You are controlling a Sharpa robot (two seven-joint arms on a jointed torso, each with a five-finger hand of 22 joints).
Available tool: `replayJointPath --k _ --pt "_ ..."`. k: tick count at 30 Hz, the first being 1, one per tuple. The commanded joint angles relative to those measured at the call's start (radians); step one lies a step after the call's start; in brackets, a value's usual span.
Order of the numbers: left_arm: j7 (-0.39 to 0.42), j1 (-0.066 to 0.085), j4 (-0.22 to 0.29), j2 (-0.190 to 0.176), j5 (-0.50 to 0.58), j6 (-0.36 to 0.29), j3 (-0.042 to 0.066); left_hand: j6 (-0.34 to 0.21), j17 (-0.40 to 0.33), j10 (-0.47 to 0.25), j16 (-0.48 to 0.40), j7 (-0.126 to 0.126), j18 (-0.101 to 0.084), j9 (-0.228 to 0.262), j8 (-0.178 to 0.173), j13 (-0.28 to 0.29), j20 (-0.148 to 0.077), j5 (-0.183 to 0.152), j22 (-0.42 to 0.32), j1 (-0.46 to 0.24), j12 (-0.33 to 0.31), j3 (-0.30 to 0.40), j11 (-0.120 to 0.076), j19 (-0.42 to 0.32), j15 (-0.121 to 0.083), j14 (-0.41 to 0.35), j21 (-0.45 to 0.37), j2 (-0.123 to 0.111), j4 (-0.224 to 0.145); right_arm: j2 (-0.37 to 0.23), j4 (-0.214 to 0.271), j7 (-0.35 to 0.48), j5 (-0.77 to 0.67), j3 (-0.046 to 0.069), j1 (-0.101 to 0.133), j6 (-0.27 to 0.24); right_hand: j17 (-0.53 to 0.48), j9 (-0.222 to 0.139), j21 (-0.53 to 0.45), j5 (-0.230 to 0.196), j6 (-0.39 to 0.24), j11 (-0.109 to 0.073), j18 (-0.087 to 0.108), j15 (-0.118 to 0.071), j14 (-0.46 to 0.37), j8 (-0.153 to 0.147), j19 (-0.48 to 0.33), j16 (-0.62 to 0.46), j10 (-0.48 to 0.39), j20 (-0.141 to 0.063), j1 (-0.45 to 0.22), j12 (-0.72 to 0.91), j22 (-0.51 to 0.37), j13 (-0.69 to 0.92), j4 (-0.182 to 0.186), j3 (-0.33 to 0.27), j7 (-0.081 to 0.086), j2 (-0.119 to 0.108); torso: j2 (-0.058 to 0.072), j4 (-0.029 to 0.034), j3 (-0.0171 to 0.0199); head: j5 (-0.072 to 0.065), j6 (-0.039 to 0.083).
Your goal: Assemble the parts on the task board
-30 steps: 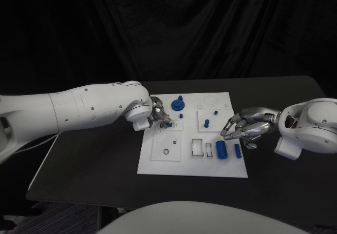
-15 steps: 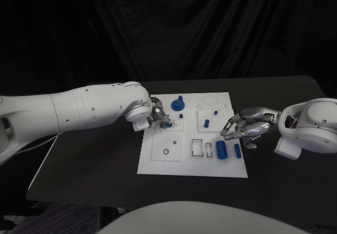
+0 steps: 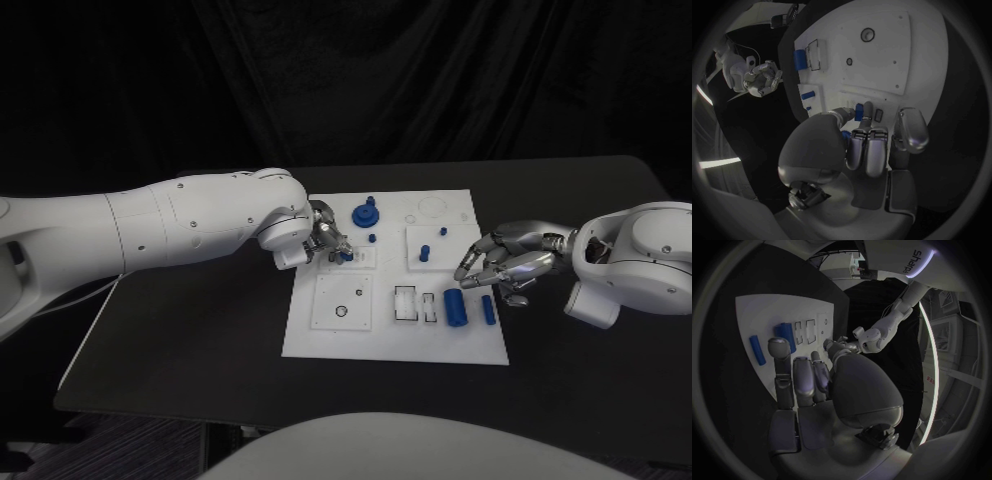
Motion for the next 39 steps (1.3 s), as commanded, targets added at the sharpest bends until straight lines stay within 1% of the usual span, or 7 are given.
replayJointPath --k 1,9,16,19,30,32,39 --pt "0.004 -0.006 0.003 0.004 0.007 0.02 -0.001 0.049 0.263 0.105 -0.001 -0.054 0.021 0.003 0.004 0.262 0.0 -0.03 0.139 -0.008 0.003 0.054 0.005 -0.008 0.006 0.106 -0.008 0.008 -0.052 -0.001 0.001 -0.018 0.005 0.001 -0.003 0.013 -0.002 -0.002 -0.003 0.003 0.009 -0.003 0.011 0.0 -0.008 0.004 -0.008 -0.007 -0.008 0.0 0.0 -0.005 -0.001 -0.003 0.007 0.0 0.0 0.011 0.0 0.0001 0.0001 0.001 0.0" --pt "0.005 -0.008 0.008 0.004 0.007 0.036 -0.001 0.038 0.263 0.1 -0.001 -0.055 0.023 0.014 0.004 0.258 0.003 -0.202 0.137 -0.036 -0.005 0.018 0.006 -0.011 0.007 0.106 -0.029 0.008 -0.069 0.0 0.001 -0.02 0.007 0.001 -0.003 0.019 -0.005 -0.003 -0.007 0.003 0.017 -0.004 0.012 -0.001 -0.01 0.006 -0.01 -0.009 -0.011 0.0 0.003 -0.006 -0.003 -0.006 0.009 0.0 -0.001 0.012 0.0 -0.0002 0.0 0.004 0.0" --pt "0.001 -0.01 0.008 0.004 -0.009 0.05 -0.001 0.022 0.263 0.096 -0.001 -0.051 0.026 0.014 -0.004 0.254 0.005 -0.265 0.133 -0.066 -0.011 -0.033 0.01 -0.018 0.011 0.106 -0.05 0.005 -0.054 0.0 0.001 -0.023 0.007 0.001 -0.003 0.024 -0.007 -0.003 -0.009 0.003 0.018 -0.004 0.012 -0.001 -0.011 0.007 -0.011 -0.011 -0.013 -0.001 0.003 -0.007 -0.005 -0.008 0.009 0.0 -0.002 0.012 0.0 0.0001 0.0 0.005 0.0" --pt "-0.007 -0.01 0.009 0.003 -0.043 0.06 -0.001 0.013 0.263 0.093 -0.001 -0.042 0.027 0.009 -0.013 0.252 0.01 -0.316 0.131 -0.133 -0.014 -0.103 0.018 -0.021 0.018 0.106 -0.062 -0.006 -0.006 -0.001 0.001 -0.025 0.007 0.001 -0.003 0.028 -0.007 -0.003 -0.009 0.003 0.018 -0.004 0.012 -0.001 -0.011 0.007 -0.011 -0.011 -0.013 -0.001 0.003 -0.007 -0.005 -0.008 0.009 0.0 -0.002 0.012 0.0 0.0 -0.0001 0.006 0.0" --pt "-0.03 -0.012 0.007 0.002 -0.077 0.087 -0.001 0.016 0.263 0.094 -0.001 -0.041 0.029 0.0 -0.021 0.253 0.013 -0.363 0.131 -0.2 -0.012 -0.196 0.02 -0.018 0.02 0.106 -0.072 0.001 0.037 -0.001 0.001 -0.031 0.007 0.001 -0.004 0.039 -0.013 -0.004 -0.016 0.003 0.021 -0.005 0.013 -0.001 -0.014 0.006 -0.014 -0.015 -0.019 -0.001 0.004 -0.009 -0.008 -0.014 0.01 -0.001 -0.002 0.009 0.001 -0.0008 -0.0005 0.01 0.0" --pt "-0.032 -0.012 0.007 0.002 -0.079 0.091 -0.001 0.014 0.263 0.095 -0.001 -0.04 0.029 -0.002 -0.024 0.254 0.013 -0.395 0.131 -0.228 -0.011 -0.226 0.02 -0.017 0.02 0.106 -0.076 0.0 0.054 -0.001 0.001 -0.032 0.007 0.001 -0.004 0.041 -0.013 -0.004 -0.016 0.003 0.021 -0.005 0.013 -0.001 -0.014 0.006 -0.014 -0.015 -0.019 -0.001 0.004 -0.009 -0.008 -0.014 0.01 -0.001 -0.002 0.009 0.0 -0.0006 -0.0004 0.009 0.0" --pt "-0.036 -0.013 0.007 -0.002 -0.081 0.092 -0.001 0.026 0.263 0.104 -0.001 -0.045 0.027 0.016 -0.009 0.261 0.012 -0.413 0.135 -0.263 0.0 -0.275 0.017 -0.007 0.017 0.106 -0.066 0.014 0.069 -0.002 0.001 -0.036 0.007 0.001 -0.004 0.048 -0.016 -0.006 -0.019 0.003 0.023 -0.005 0.014 -0.002 -0.016 0.005 -0.016 -0.017 -0.021 -0.001 0.002 -0.01 -0.01 -0.018 0.013 -0.004 -0.002 0.006 0.0 0.0002 -0.0001 0.01 0.0"
